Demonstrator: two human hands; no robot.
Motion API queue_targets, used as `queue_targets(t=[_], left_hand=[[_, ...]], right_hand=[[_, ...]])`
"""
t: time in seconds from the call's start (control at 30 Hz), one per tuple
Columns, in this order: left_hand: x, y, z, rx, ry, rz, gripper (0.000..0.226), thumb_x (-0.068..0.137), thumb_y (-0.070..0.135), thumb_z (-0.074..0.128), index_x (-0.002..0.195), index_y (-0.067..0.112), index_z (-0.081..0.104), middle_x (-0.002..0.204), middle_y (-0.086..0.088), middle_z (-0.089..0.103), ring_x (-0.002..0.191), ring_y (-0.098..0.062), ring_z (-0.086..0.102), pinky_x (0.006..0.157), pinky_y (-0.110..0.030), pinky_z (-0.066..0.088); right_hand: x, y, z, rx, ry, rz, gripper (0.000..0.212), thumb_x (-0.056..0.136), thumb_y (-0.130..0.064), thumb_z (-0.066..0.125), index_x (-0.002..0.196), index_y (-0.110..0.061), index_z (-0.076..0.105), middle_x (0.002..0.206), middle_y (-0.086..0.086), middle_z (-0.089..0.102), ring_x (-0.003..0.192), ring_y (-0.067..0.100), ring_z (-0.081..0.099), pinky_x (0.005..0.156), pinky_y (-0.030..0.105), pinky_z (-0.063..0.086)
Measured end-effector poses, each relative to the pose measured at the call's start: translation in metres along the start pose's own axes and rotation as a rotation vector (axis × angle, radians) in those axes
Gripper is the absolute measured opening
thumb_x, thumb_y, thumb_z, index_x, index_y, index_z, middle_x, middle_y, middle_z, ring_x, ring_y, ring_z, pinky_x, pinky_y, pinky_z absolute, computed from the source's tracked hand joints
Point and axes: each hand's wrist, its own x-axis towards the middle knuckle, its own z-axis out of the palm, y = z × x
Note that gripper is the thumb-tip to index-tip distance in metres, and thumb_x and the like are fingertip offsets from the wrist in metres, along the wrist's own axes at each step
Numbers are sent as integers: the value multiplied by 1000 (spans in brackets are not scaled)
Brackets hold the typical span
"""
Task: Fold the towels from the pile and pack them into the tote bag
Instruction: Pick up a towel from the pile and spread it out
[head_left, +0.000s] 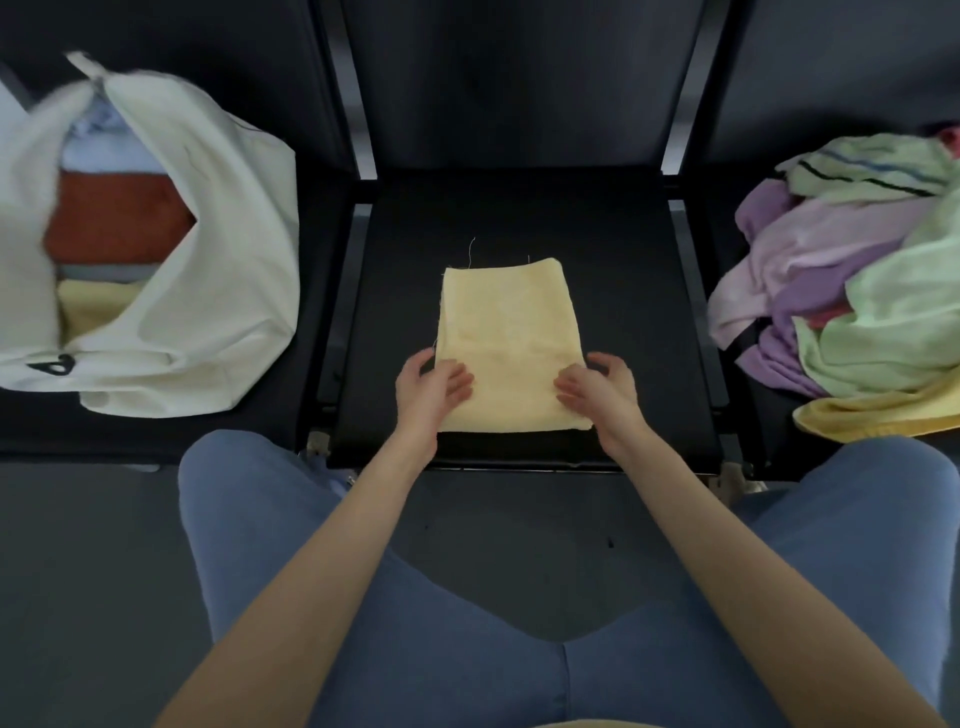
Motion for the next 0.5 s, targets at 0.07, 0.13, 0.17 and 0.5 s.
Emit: queue_targets(t=[0.07, 0.13, 0.17, 0.5], left_hand=[[-5, -6, -10, 499, -73, 314, 38, 89, 13, 63, 126, 14, 55, 111, -1, 66, 98, -13, 65, 91, -30, 53], [-5, -11, -24, 955, -205, 621, 35, 88, 17, 65, 123, 15, 62, 122, 4, 62, 110, -10, 59, 99, -25, 45], [-3, -13, -31, 1138, -273, 731, 38, 88, 19, 65, 125, 13, 62, 129, 2, 59, 119, -12, 54, 104, -23, 39], [10, -24, -41, 1560, -362, 946, 48, 86, 12, 63, 133, 4, 56, 141, -8, 52, 134, -19, 46, 108, -24, 22]], right_hand=[[-6, 5, -6, -396, -54, -259, 50, 83, -5, 65, 128, -10, 45, 109, 2, 58, 99, 13, 59, 88, 31, 53], [-8, 13, -16, -791, -182, -493, 49, 81, -4, 64, 127, -10, 49, 124, 3, 54, 115, 18, 52, 98, 27, 44], [-7, 18, -22, -955, -250, -574, 52, 81, -3, 62, 131, -8, 47, 133, 5, 50, 124, 20, 46, 103, 24, 36], [16, 41, -36, -1340, -227, -980, 44, 75, 3, 65, 118, -5, 65, 129, 12, 61, 124, 27, 55, 109, 34, 29]])
